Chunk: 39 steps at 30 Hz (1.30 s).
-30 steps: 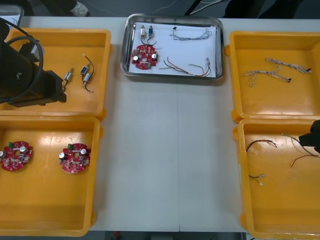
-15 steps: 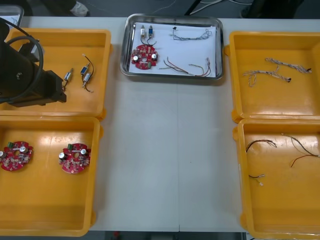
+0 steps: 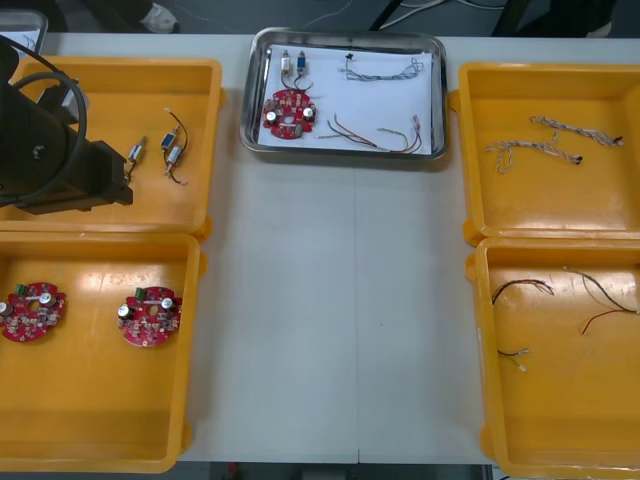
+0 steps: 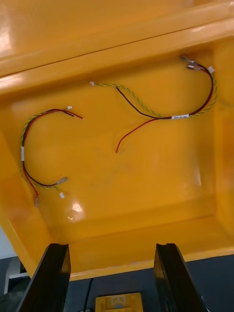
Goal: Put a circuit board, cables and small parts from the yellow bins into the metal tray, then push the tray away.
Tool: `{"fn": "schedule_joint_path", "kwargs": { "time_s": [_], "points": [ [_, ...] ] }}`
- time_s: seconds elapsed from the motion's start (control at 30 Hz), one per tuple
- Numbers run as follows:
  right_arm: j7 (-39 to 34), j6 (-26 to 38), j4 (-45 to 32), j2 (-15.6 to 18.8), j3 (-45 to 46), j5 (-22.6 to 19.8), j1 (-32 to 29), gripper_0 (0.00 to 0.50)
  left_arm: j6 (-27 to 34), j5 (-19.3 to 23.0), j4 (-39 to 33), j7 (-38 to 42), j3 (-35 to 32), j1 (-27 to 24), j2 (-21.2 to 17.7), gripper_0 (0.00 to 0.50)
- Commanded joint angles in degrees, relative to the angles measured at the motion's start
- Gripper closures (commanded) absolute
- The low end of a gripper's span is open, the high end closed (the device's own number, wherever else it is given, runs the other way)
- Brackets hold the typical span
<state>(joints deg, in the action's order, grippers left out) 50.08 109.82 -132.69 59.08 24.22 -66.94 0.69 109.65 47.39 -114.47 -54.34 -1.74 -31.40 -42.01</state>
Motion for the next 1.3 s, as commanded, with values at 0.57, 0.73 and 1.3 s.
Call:
{"fn": "schedule_joint_path", "kwargs": {
  "time_s": [0.57,0.73,1.3],
  "points": [
    [10.83,0.18,15.97,6.39,-8.75,1.81,12.41,0.0,0.35,0.42,-1.55,3.01,0.68,0.2,-2.28,0.0],
    [11.01,0.18,15.79,5.16,-9.98,2.16,13.99,0.0,0.35,0.42,-1.55,3.01,0.68,0.2,-2.28,0.0],
    [13.29,0.18,12.1,0.33,-10.16,5.5,13.99,0.0,0.35,0.42,-1.55,3.01,0.68,0.2,-2.28,0.0]
  ]
}}
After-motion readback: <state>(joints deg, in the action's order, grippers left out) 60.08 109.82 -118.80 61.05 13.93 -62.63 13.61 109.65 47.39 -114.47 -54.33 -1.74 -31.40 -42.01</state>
